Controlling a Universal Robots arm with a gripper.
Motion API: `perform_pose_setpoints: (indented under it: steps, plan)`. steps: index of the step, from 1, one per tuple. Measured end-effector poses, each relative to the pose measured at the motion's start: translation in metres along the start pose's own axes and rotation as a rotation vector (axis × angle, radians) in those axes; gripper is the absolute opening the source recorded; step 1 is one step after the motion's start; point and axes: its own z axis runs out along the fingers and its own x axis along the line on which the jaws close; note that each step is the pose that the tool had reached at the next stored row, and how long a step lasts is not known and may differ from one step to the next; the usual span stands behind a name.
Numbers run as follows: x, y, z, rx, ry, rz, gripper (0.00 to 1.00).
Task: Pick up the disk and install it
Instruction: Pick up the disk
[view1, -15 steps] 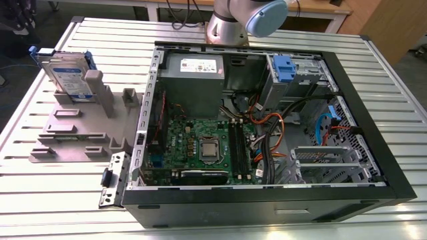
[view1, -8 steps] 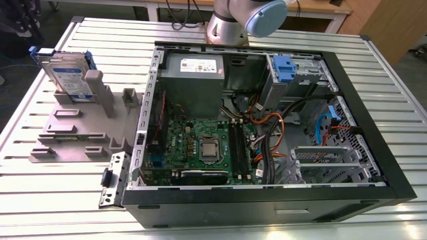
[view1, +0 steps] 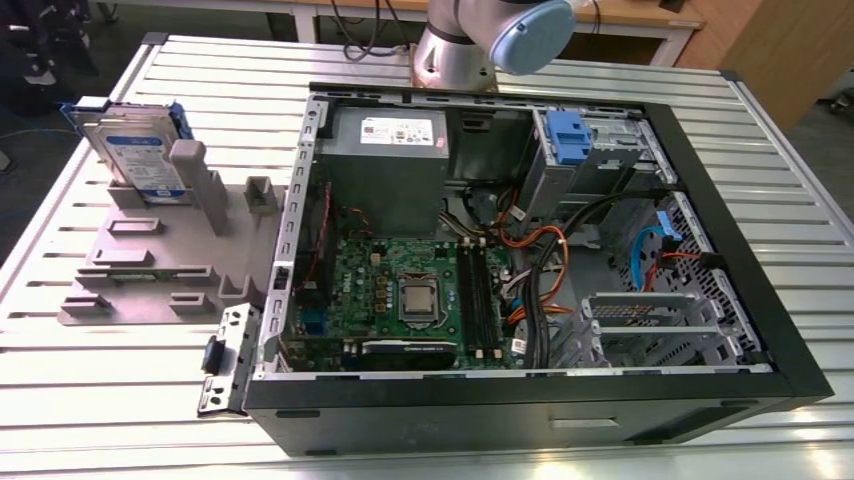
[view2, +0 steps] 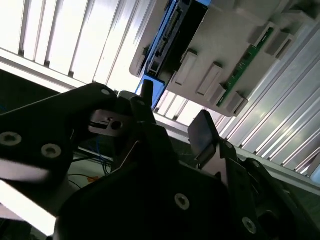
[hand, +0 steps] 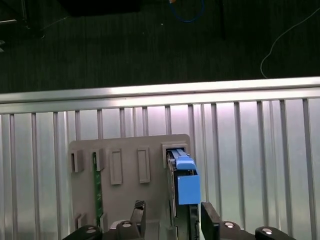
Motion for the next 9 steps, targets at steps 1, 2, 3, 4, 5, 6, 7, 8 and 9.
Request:
perform_pose_setpoints:
  steps: [1, 2, 3, 4, 5, 6, 7, 8, 9]
  plan:
    - [0.0000, 0.0000, 0.0016, -0.0001, -0.0004, 0.000, 0.53]
    - [-0.0001, 0.0000, 0.0034, -0.0003, -0.0007, 0.000, 0.58]
    - [-0.0001, 0.0000, 0.0053, -0.0002, -0.0009, 0.000, 0.64]
    - [-0.0003, 0.0000, 0.0071, -0.0002, -0.0009, 0.000, 0.64]
    - [-0.0007, 0.0001, 0.0089, -0.0002, -0.0009, 0.000, 0.64]
    - [-0.0013, 0.0002, 0.0107, -0.0003, -0.0009, 0.000, 0.71]
    - [-0.0018, 0.0003, 0.0125, -0.0002, -0.0010, 0.000, 0.71]
    - [-0.0024, 0.0004, 0.0143, -0.0003, -0.0009, 0.001, 0.71]
    - [-0.0030, 0.0006, 0.0162, -0.0002, -0.0010, 0.002, 0.71]
